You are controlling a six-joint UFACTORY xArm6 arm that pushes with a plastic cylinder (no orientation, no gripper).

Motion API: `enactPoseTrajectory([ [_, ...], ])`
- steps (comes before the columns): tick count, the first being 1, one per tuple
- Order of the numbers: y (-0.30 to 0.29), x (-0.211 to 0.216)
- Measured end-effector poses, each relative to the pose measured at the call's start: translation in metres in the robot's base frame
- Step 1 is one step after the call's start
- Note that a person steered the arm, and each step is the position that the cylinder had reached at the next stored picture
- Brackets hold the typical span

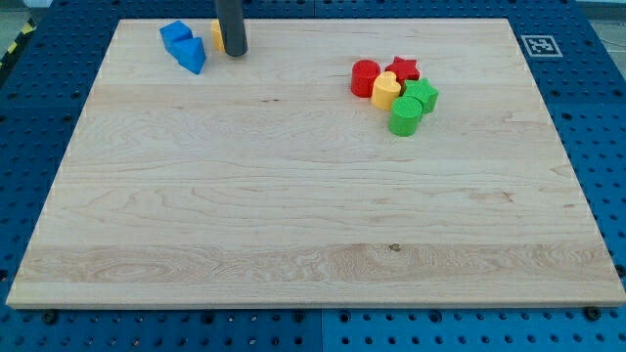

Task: Drag the yellow heart to the right of the blue triangle

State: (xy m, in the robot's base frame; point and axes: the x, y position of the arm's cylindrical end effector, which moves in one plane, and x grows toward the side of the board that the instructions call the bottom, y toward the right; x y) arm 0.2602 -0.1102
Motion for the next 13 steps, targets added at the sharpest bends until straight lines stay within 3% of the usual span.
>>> enactPoseTrajectory([
  [2,0.021,-0.011],
  [5,-0.005,-0.038],
  [8,-0.040,-0.032],
  [13,0.031,-0.023],
])
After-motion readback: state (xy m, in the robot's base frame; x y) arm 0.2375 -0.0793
